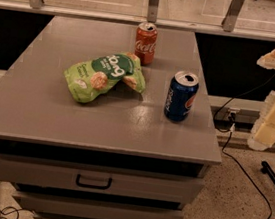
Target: Pick green rice chip bag
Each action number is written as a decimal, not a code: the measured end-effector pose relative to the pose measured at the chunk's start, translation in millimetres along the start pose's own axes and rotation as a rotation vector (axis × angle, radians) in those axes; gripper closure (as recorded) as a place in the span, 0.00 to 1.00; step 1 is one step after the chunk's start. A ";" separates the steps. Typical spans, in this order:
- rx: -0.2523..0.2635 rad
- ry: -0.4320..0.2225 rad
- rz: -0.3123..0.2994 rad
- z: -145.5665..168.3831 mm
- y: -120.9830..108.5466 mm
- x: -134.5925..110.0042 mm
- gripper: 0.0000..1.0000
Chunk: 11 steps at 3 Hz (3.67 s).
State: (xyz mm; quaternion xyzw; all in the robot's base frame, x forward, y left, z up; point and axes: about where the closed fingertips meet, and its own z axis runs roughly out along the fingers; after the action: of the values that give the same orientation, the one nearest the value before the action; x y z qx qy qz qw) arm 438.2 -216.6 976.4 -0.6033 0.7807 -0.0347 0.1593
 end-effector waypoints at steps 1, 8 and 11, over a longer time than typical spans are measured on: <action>0.000 0.000 0.000 0.0 0.0 0.0 0.00; 0.281 -0.662 -0.225 -41.2 -107.9 -174.9 0.00; 0.240 -0.636 -0.465 33.1 -77.3 -227.3 0.00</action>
Offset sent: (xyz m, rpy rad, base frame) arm 0.0400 0.0337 0.0414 0.0614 -0.2230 0.1358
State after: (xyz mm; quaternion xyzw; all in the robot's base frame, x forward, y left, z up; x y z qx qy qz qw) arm 570.1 -16.3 1011.1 -0.7214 0.5259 0.0279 0.4498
